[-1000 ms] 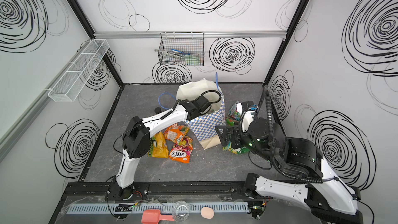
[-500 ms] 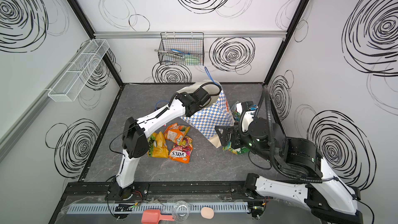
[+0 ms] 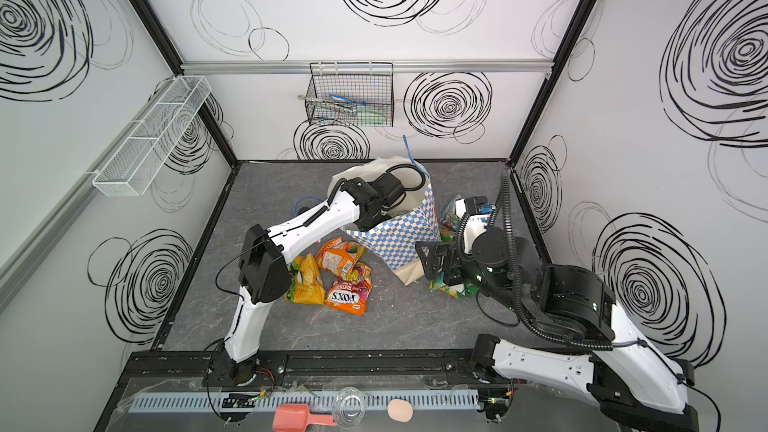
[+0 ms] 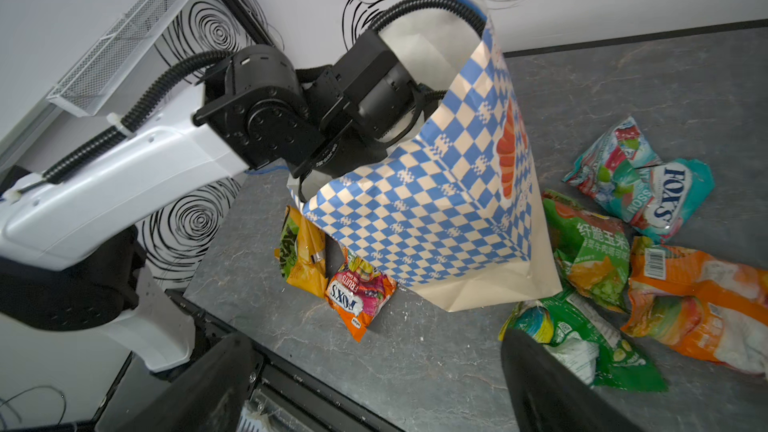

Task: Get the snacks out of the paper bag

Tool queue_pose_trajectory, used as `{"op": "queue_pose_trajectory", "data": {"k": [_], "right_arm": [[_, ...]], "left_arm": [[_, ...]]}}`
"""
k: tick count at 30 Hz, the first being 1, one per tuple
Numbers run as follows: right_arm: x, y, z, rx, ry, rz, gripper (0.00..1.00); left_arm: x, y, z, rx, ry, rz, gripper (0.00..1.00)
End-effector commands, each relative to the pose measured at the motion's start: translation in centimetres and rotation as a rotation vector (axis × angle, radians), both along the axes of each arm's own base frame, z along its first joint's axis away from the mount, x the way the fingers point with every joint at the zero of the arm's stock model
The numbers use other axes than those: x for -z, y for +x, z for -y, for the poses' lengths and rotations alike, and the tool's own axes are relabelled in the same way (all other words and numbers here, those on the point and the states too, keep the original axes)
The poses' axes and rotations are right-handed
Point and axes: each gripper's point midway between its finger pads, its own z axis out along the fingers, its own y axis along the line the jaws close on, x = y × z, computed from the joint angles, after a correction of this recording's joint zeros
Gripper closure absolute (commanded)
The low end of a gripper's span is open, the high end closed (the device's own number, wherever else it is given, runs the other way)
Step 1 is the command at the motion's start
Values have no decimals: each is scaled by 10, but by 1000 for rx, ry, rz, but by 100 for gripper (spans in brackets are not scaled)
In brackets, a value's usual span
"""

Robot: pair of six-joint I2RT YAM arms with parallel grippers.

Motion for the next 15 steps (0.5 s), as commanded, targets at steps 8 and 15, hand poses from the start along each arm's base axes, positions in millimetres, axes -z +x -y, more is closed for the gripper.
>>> {"op": "queue_pose_trajectory", "data": {"k": [8, 15], "right_arm": [[15, 146, 12, 60, 106, -162, 7], [17, 165, -1, 1, 110, -149, 8]], "left_arm": [[-3, -19, 8, 26, -74, 6, 100], [-13, -18, 15, 42, -106, 4, 100]]}}
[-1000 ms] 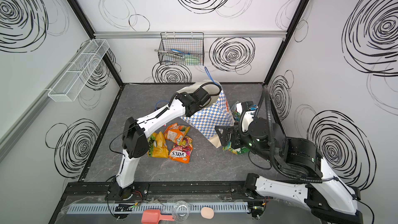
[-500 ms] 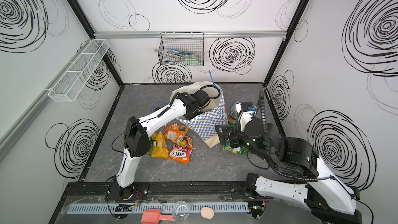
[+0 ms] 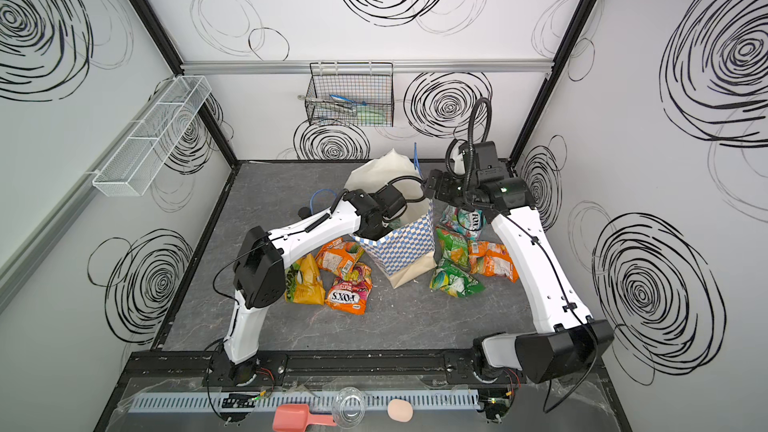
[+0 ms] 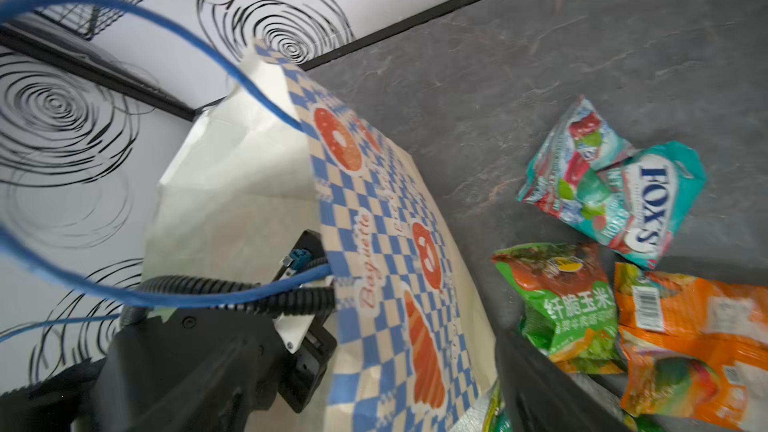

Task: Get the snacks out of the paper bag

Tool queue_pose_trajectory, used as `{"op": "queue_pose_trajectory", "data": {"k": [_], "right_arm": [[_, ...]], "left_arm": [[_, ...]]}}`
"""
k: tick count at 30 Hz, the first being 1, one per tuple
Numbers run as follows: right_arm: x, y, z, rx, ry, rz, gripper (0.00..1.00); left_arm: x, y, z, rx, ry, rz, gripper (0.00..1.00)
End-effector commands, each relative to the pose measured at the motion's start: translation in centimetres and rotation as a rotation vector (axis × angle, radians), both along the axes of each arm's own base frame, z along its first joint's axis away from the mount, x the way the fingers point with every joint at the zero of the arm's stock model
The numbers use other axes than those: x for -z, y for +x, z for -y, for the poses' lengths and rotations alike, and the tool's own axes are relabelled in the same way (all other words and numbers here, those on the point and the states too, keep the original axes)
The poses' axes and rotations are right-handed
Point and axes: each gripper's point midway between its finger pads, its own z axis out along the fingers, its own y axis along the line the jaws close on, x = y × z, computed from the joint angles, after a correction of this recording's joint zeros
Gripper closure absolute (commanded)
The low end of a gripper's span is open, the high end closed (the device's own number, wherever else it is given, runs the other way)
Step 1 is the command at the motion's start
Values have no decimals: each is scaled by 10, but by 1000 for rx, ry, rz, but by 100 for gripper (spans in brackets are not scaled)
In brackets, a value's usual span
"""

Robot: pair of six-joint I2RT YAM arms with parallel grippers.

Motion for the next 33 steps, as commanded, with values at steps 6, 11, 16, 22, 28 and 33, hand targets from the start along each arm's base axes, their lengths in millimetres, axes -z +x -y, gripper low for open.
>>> {"op": "queue_pose_trajectory", "data": {"k": [6, 11, 16, 22, 28, 33], "right_arm": [[4, -10, 4, -13, -14, 65, 13], [19, -25, 3, -40, 7, 47, 14], [0, -35, 0, -67, 36, 84, 11], [-36, -48, 1, -79, 53, 140, 8], [-68, -65, 3, -87, 83, 195, 7], [-87, -91, -6, -138, 143, 211, 7]], "left_arm": [[-49, 12, 5, -19, -120, 55, 100], [-81, 23, 3, -56, -209, 95, 100], [-117, 32, 5, -79, -291, 149, 100], [-155, 38, 8, -100, -364, 217, 100], [-176, 43, 9, -114, -414, 256, 100], [-147, 49, 19, -129, -428, 211, 79]]}}
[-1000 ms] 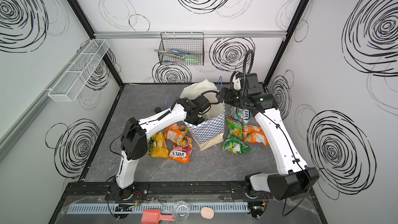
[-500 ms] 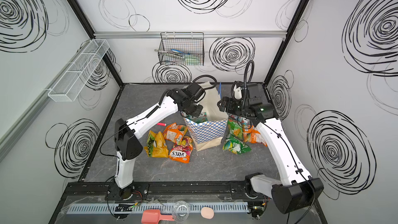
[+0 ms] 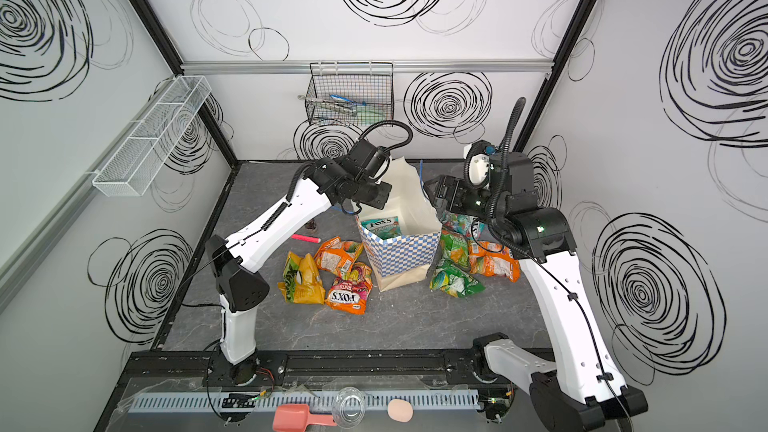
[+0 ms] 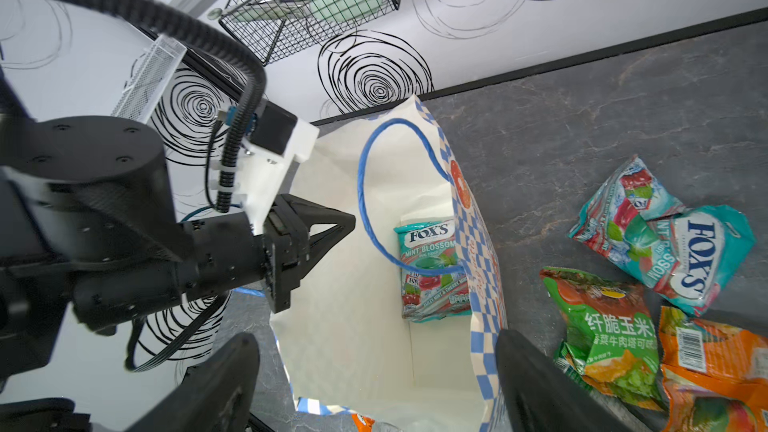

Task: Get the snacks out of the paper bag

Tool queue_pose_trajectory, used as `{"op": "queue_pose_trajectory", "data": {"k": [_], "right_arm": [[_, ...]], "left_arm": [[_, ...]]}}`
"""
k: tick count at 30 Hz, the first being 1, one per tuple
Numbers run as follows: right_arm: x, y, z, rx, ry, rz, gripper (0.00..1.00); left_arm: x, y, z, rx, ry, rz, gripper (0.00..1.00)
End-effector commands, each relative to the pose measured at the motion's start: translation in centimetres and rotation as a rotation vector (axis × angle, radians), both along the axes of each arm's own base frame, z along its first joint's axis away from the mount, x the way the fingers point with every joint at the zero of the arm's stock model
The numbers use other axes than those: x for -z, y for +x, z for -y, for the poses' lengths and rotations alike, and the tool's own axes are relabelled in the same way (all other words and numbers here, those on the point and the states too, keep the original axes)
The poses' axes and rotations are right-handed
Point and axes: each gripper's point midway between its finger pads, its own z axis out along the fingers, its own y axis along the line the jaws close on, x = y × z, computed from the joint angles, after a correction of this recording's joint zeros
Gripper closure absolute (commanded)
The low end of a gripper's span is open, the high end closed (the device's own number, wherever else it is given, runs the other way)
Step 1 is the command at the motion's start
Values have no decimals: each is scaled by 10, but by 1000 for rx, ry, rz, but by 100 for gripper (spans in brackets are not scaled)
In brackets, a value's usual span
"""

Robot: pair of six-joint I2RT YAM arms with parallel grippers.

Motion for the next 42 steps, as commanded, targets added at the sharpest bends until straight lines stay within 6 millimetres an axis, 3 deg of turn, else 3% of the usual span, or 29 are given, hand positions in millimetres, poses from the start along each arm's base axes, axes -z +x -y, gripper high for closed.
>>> {"op": "queue_pose_trajectory", "data": {"k": [1, 3, 5, 7, 13, 19, 27, 33, 42], "right_arm": [[-13, -29, -10, -64, 45, -9, 7], [-14, -41, -16, -90, 53, -11, 7], [-13, -50, -19, -101, 51, -22, 7], [-12, -59, -21, -105, 46, -28, 6], [-7, -72, -15, -88, 60, -37, 5], [-11, -78, -12, -94, 50, -28, 4], [-11, -78, -13, -109, 37, -23, 2], [-11, -80, -12, -111, 31, -19, 2], [-10, -81, -12, -111, 24, -19, 1]], "left_arm": [[14, 8, 7, -24, -57, -16, 67], [39, 14, 10, -38, -60, -33, 49], [61, 23, 12, -52, -31, -48, 42], [82, 32, 12, -73, 9, -55, 39], [114, 55, 13, -142, 24, 1, 33], [162, 61, 14, -139, 63, -72, 28], [209, 44, 22, -103, 63, -204, 23], [237, 28, 19, -84, 100, -300, 10], [275, -1, 18, -52, 155, -414, 7]]}}
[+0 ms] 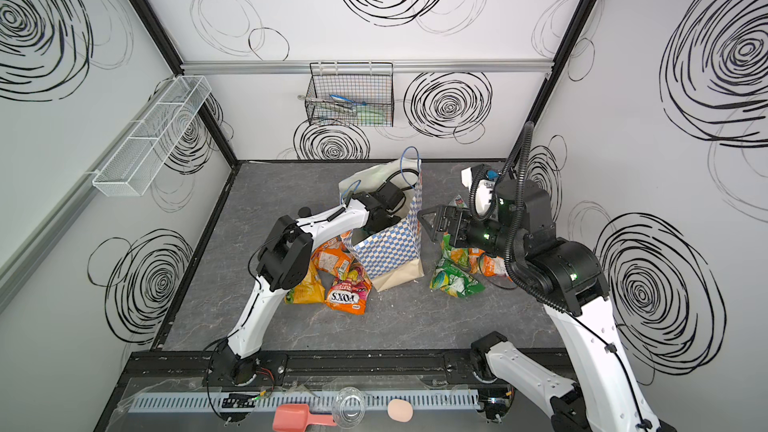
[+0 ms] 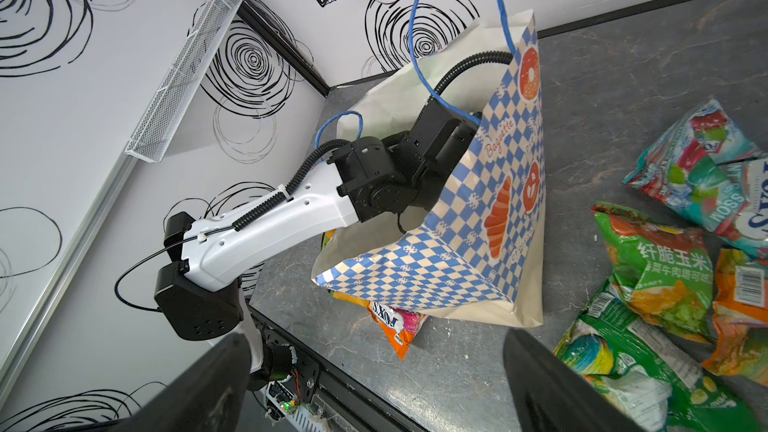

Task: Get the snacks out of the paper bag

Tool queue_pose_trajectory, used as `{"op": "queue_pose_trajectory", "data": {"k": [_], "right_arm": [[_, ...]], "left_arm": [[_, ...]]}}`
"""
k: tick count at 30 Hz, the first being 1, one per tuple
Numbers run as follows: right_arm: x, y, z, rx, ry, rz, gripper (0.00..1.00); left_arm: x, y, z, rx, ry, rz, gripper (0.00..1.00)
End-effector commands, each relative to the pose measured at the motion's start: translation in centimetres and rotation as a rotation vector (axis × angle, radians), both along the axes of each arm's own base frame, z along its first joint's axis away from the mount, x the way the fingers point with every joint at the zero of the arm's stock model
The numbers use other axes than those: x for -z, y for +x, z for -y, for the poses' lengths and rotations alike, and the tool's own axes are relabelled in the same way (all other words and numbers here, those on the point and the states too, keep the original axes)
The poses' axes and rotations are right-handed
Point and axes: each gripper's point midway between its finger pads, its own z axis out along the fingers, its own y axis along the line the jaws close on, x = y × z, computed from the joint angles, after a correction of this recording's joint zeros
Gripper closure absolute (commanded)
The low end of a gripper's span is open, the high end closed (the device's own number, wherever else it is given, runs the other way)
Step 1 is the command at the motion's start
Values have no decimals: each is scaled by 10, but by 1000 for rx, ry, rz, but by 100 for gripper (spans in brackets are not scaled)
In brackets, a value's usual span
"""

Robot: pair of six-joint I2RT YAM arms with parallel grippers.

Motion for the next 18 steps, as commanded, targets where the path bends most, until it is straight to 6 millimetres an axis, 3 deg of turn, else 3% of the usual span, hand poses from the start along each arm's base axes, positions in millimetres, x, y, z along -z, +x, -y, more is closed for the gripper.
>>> {"op": "queue_pose_trajectory", "data": {"k": [1, 7, 10, 16, 18], "right_arm": [[-5, -5, 2, -5, -5, 15, 1], [-5, -4, 1, -2, 0, 13, 1], [-5, -4, 1, -1, 3, 12, 1], [-6, -3, 0, -2, 8, 10, 1], [-7, -2, 0, -4, 9, 12, 1]], "left_arm": [[51, -32, -9, 20, 60, -159, 7], [71, -49, -17, 55, 109, -228, 0], [79, -56, -24, 60, 133, -251, 4], [93, -70, -30, 64, 134, -319, 1], [96, -73, -32, 60, 131, -329, 16]]}}
